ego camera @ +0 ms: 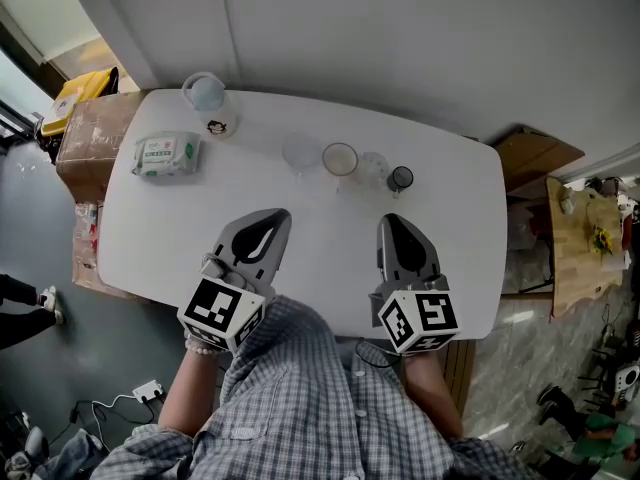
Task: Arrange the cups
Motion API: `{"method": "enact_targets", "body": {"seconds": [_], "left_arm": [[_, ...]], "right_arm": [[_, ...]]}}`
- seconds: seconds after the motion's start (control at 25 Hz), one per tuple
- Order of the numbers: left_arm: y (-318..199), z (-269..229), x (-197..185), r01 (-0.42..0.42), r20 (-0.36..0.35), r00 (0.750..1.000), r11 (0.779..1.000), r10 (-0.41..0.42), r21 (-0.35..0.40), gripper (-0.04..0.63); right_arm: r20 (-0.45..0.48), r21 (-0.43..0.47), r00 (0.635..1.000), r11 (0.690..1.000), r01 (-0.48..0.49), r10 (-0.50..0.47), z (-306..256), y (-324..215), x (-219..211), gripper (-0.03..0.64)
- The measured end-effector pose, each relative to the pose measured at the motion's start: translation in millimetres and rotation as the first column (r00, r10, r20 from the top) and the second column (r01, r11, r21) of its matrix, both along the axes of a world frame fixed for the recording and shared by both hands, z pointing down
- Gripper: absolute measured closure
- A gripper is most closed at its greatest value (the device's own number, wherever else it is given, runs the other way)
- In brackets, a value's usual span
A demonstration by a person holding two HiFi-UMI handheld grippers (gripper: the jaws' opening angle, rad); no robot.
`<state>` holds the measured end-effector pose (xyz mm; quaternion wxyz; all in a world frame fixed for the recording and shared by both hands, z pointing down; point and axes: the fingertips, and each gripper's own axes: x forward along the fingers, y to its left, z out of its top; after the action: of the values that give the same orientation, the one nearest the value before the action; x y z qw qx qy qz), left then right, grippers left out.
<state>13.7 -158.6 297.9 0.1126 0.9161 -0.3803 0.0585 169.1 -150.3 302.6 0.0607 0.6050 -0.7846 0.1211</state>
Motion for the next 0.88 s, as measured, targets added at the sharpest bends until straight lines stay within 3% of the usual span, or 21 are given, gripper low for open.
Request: {"method": "enact_targets", "body": {"seconds": [0.88], "left_arm": [[3.3, 1.7, -5.3, 0.008, 0.008, 1.0, 1.0, -0.008, -0.004, 0.58]], "right_arm": [[-0.032, -0.062, 0.999, 0.998, 0.031, -0.033, 13.5, 5.3, -8.6, 0.589]]}}
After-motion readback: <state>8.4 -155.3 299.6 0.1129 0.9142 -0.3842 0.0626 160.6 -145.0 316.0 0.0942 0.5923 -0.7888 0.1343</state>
